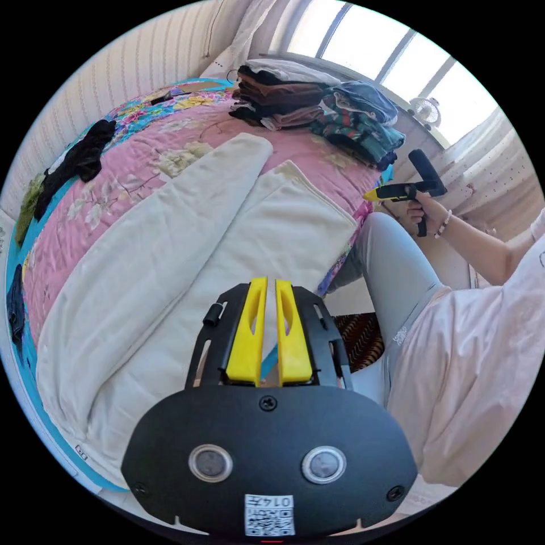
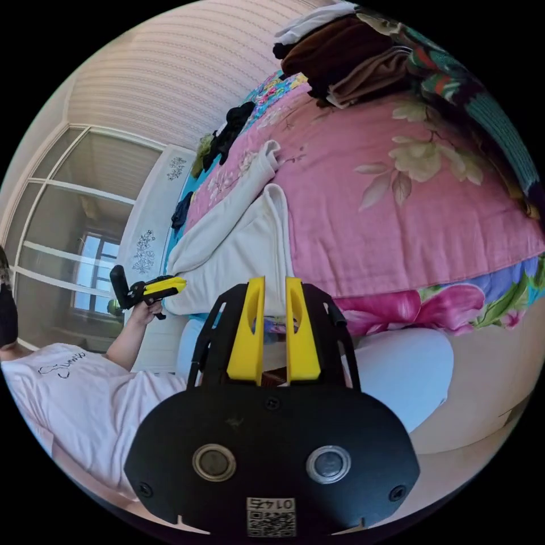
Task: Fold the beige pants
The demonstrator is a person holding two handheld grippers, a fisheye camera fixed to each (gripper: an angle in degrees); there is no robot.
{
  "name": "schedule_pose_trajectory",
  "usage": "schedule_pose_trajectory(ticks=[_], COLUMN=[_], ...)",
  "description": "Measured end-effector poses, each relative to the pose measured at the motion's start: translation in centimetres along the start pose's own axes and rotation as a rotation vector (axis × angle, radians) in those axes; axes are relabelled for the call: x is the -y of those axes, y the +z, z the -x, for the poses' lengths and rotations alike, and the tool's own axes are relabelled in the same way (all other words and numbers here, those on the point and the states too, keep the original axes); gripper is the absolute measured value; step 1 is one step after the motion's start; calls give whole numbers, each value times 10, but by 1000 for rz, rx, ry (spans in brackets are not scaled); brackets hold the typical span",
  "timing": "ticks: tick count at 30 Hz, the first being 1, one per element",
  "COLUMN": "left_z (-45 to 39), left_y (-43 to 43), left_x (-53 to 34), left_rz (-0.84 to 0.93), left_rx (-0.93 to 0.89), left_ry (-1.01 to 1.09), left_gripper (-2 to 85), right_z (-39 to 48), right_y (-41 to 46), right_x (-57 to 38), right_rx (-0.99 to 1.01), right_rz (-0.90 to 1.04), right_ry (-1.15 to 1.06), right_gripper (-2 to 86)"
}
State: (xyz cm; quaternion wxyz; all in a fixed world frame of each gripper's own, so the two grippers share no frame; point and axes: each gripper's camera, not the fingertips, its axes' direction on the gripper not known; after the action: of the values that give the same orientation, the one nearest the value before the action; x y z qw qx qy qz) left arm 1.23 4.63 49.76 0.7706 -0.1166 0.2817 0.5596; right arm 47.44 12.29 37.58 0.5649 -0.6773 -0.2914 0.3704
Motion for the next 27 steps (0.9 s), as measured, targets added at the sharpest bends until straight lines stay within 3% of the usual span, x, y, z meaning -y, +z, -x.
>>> schedule_pose_trajectory(ticks=[5, 9, 11, 12, 16, 20, 24, 27], left_z=[68, 111, 124, 127, 137, 161, 186, 198], left_y=[14, 57, 107, 122, 103, 51, 61, 71], left_x=[125, 199, 227, 229, 234, 227, 226, 221], left_rz=[-74, -38, 163, 226, 111, -48, 92, 111], left_rx=[161, 111, 119, 89, 25, 105, 242, 205], left_ry=[-35, -105, -102, -103, -102, -176, -239, -308], left_gripper=[68, 90, 88, 86, 14, 0, -3, -3], right_z=[3, 3, 5, 5, 2, -1, -4, -8], right_y=[4, 21, 33, 36, 48, 52, 65, 84], right_x=[48, 80, 99, 104, 137, 166, 191, 213], right_rx=[-19, 35, 13, 7, 5, 26, 38, 62], right_rz=[-63, -56, -34, -26, -3, -28, -8, 29], right_ry=[-153, -186, -218, -227, -258, -281, -268, -236], right_gripper=[88, 95, 100, 102, 112, 119, 124, 130])
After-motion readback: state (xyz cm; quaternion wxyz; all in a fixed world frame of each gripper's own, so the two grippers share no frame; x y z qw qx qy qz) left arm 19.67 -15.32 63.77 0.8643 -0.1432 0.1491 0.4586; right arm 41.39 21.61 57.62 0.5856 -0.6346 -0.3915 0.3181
